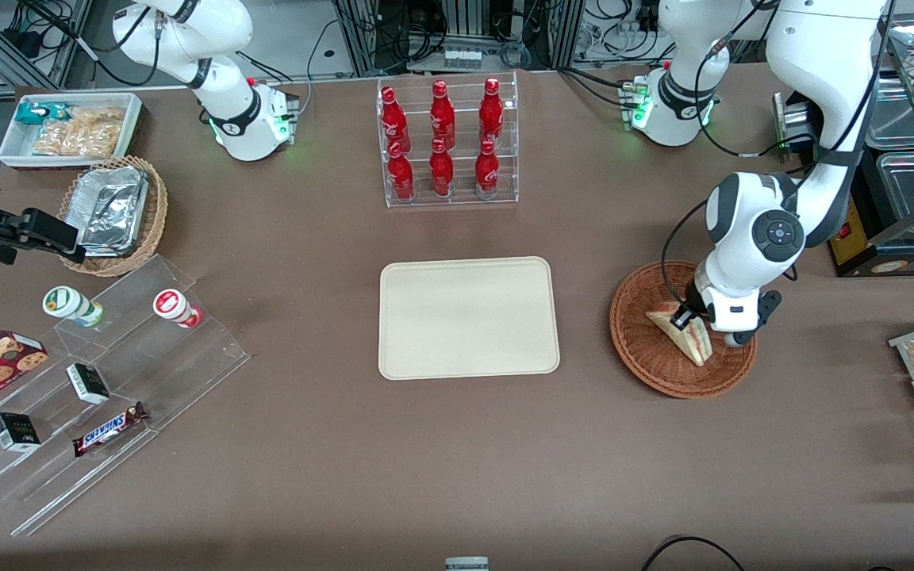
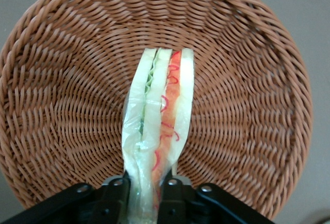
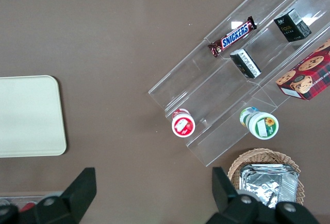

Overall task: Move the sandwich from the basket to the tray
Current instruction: 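Lift the sandwich and carry it toward the cream tray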

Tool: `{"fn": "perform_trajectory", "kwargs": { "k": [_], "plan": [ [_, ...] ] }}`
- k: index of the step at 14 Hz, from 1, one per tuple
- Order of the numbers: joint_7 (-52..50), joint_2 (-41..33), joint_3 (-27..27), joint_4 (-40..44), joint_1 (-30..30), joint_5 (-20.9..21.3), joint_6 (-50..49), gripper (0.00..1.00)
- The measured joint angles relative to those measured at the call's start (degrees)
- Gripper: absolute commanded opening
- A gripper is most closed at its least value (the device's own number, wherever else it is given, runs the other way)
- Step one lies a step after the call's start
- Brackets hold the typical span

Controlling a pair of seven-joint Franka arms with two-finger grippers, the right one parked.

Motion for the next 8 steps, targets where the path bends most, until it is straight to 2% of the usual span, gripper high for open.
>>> {"fn": "perform_trajectory", "kwargs": {
  "k": [3, 4, 8],
  "plan": [
    [14.23, -1.15, -0.82, 4.24, -1.48, 0.05, -7.37, 0.06],
    [18.27, -1.05, -1.01, 6.55, -3.02, 0.01, -10.45, 0.03],
    [20.09, 1.42, -1.43, 13.21, -11.03, -0.06, -14.58, 0.00]
  ]
}}
